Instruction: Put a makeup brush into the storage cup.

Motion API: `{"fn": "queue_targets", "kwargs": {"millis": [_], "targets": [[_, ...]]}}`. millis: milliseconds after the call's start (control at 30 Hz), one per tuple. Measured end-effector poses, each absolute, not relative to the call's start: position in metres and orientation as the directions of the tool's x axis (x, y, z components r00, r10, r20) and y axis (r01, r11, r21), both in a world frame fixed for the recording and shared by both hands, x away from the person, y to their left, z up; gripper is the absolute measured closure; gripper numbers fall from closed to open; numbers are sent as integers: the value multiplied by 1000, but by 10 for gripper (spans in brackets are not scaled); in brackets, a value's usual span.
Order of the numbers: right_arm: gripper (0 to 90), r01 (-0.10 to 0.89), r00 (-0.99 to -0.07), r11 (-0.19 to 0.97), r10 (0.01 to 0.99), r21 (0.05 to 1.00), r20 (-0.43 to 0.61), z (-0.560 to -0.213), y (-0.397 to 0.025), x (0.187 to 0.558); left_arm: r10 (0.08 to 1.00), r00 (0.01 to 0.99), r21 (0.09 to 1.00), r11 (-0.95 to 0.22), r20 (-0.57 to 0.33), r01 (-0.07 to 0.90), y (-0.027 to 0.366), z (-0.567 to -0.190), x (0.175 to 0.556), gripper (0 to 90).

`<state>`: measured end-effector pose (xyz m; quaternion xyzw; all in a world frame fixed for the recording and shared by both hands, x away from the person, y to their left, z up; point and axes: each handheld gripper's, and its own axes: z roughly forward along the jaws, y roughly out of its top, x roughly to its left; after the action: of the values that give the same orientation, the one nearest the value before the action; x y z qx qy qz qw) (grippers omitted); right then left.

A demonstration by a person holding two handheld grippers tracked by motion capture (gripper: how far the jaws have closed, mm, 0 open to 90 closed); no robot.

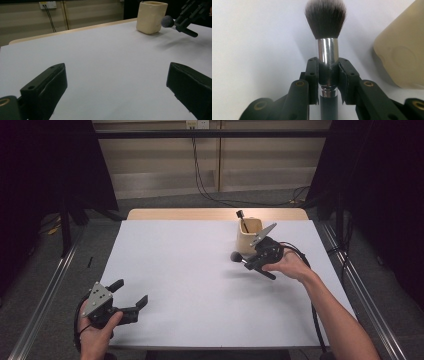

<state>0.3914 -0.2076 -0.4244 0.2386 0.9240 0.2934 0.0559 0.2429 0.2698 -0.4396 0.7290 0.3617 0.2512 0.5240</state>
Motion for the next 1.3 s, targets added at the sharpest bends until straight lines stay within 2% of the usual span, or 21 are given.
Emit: {"fn": "queue_targets", "kwargs": {"millis": [700,1300], "targets": [[729,428,-805,475,588,769,85,-427,-227,371,797,603,947,-183,-14,265,271,-439,243,31],[729,398,-747,280,652,873,132,-428,-236,360,801,598,949,-177,-15,262,271,-439,243,31]]}}
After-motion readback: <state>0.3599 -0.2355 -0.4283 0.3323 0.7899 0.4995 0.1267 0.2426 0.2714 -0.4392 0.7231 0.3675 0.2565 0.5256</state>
